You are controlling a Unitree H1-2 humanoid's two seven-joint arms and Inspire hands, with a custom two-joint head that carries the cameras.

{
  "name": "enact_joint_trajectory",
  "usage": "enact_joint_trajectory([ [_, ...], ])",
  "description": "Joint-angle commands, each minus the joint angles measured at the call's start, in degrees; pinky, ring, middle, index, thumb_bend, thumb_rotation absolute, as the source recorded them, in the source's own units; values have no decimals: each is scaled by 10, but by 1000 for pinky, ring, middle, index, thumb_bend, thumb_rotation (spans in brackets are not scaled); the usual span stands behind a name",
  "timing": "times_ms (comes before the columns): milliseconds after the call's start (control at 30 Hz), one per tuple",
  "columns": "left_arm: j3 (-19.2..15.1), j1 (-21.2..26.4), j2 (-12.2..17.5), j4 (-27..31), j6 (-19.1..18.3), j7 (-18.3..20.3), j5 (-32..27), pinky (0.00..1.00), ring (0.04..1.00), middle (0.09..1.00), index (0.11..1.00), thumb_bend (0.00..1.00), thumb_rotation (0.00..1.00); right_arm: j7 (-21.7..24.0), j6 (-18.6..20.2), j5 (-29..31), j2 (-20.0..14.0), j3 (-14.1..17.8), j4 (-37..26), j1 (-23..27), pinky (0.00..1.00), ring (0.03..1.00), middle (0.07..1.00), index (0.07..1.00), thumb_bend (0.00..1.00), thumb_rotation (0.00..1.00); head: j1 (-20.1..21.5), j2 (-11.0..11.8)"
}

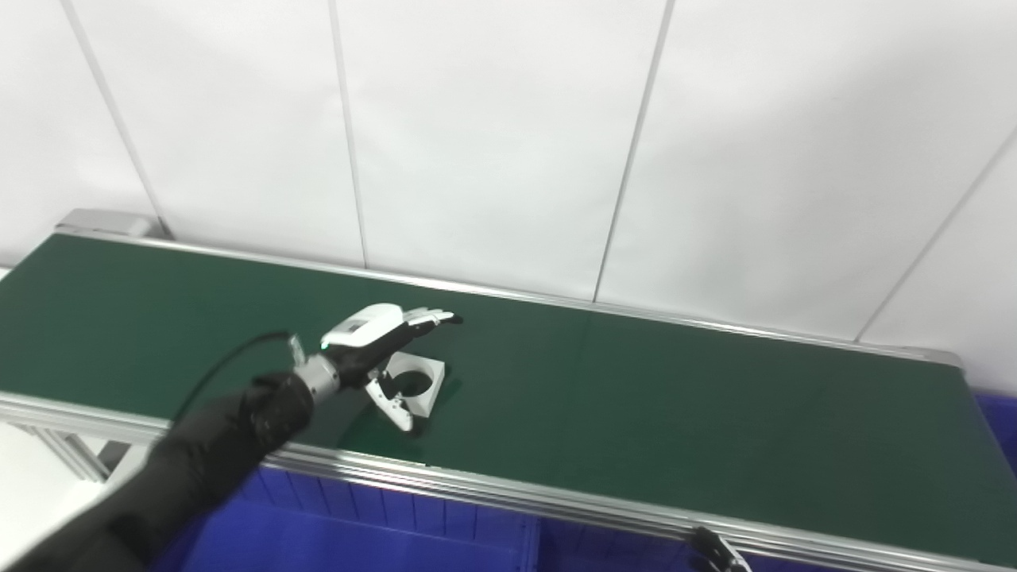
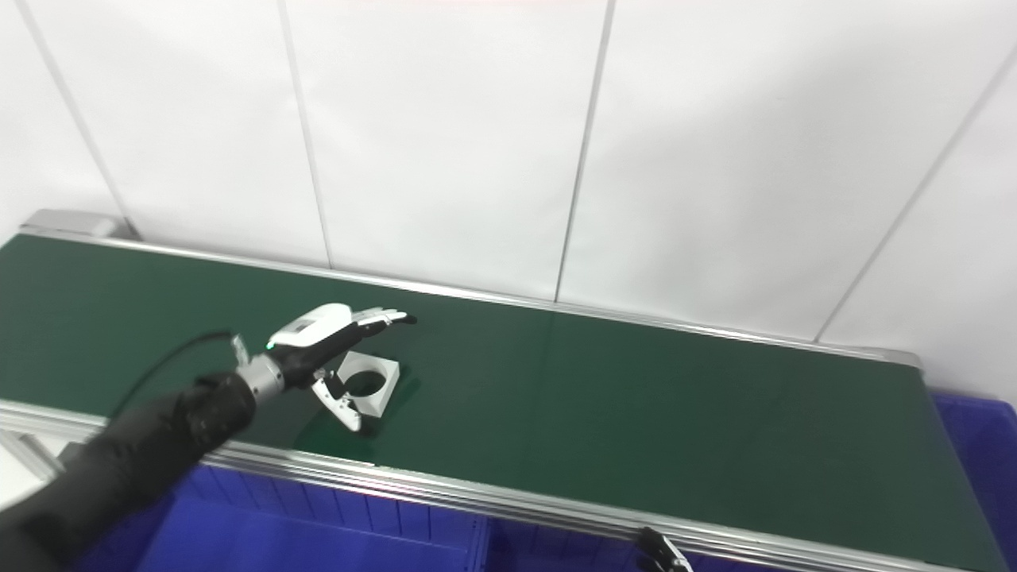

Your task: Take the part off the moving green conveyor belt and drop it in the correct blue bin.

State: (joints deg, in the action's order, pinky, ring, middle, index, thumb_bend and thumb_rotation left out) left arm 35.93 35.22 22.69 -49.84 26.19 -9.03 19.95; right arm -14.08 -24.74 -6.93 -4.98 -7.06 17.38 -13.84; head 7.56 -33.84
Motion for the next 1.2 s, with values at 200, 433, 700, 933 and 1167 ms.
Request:
enact_joint_trajectory([
  [200, 9, 13, -28, -66, 7, -118, 6, 495, 587, 653, 667, 763, 0, 1, -22, -5, -1, 7, -32, -8, 673, 778, 816, 839, 638, 111, 0, -5],
  [433, 23, 17, -29, -87, 7, -106, 22, 486, 400, 500, 564, 494, 0, 10, -21, 3, 1, 10, -38, -13, 689, 786, 813, 836, 648, 110, -1, -10],
  [700, 26, 39, -20, -121, 2, 30, 75, 379, 404, 521, 536, 482, 0, 11, -22, -2, 2, 12, -38, -12, 689, 786, 816, 838, 645, 115, -4, -13],
  [933, 3, 25, -12, -87, 7, 0, 83, 320, 430, 523, 504, 472, 0, 10, -22, -4, 3, 12, -35, -10, 683, 779, 809, 826, 646, 122, -7, -14],
  [1167, -37, -13, 1, 26, 7, -20, 62, 312, 410, 508, 499, 471, 0, 10, -22, -5, 5, 12, -39, -10, 676, 776, 811, 822, 647, 136, -11, -14],
])
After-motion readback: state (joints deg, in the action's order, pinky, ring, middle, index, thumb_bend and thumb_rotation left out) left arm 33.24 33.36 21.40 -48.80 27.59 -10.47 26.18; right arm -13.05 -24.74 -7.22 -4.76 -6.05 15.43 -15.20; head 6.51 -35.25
